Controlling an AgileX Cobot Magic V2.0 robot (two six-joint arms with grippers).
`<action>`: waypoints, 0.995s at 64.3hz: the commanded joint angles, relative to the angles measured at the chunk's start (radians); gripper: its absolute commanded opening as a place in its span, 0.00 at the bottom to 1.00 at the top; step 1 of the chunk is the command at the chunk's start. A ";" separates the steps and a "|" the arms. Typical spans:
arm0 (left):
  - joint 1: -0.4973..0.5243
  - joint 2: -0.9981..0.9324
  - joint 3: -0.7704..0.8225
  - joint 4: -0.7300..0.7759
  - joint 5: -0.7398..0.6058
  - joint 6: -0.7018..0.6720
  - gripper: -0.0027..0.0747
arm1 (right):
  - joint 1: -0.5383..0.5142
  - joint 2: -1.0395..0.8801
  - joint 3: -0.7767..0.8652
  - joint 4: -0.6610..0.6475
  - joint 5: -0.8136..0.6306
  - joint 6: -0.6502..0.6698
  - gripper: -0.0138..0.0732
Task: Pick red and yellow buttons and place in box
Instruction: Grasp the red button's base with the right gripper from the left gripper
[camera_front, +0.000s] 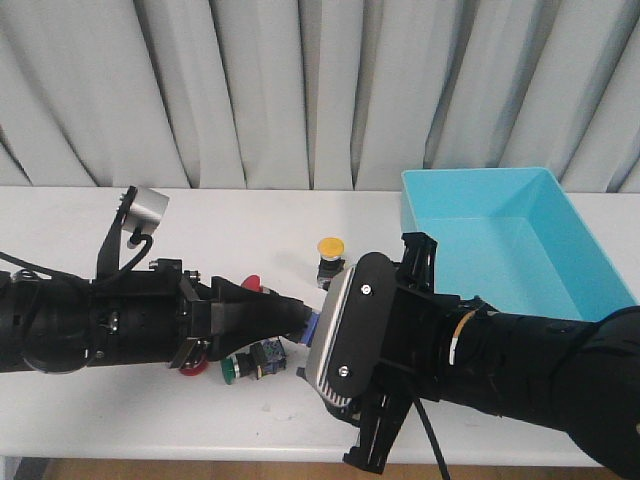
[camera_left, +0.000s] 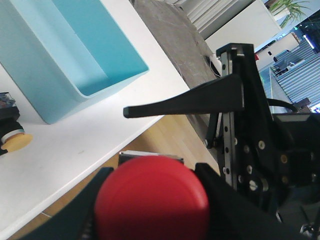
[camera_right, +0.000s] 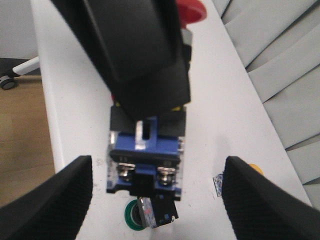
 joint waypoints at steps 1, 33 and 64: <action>-0.002 -0.026 -0.026 -0.068 0.048 0.002 0.29 | 0.002 -0.022 -0.036 0.012 -0.047 -0.008 0.76; -0.002 -0.026 -0.026 -0.068 0.043 0.002 0.29 | 0.054 -0.022 -0.068 0.060 -0.024 -0.038 0.75; -0.002 -0.026 -0.026 -0.068 0.051 0.002 0.29 | 0.059 -0.022 -0.068 0.064 -0.020 -0.038 0.53</action>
